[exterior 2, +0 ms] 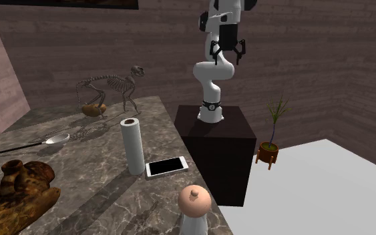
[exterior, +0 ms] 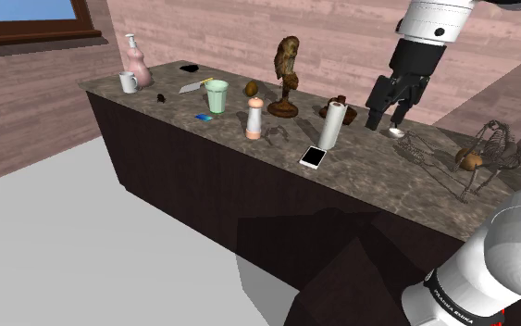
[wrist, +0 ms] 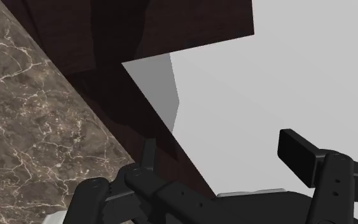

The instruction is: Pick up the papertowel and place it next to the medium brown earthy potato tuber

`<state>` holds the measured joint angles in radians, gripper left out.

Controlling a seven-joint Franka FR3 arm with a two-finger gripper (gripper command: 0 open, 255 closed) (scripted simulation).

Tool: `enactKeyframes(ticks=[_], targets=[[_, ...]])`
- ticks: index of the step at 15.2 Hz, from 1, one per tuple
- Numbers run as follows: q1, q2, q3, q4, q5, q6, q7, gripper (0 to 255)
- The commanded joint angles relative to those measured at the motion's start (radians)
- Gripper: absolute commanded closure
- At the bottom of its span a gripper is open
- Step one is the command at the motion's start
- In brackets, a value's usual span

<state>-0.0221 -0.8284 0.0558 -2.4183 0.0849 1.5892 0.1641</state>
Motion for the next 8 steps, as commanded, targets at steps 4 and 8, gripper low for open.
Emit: enactKeyframes(ticks=[4, 8], targets=[[-0.02, 0.068, -0.043, 0.006, -0.041, 0.064, -0.06, 0], [-0.043, 0.173, -0.099, 0.031, -0.086, 0.148, -0.135, 0]])
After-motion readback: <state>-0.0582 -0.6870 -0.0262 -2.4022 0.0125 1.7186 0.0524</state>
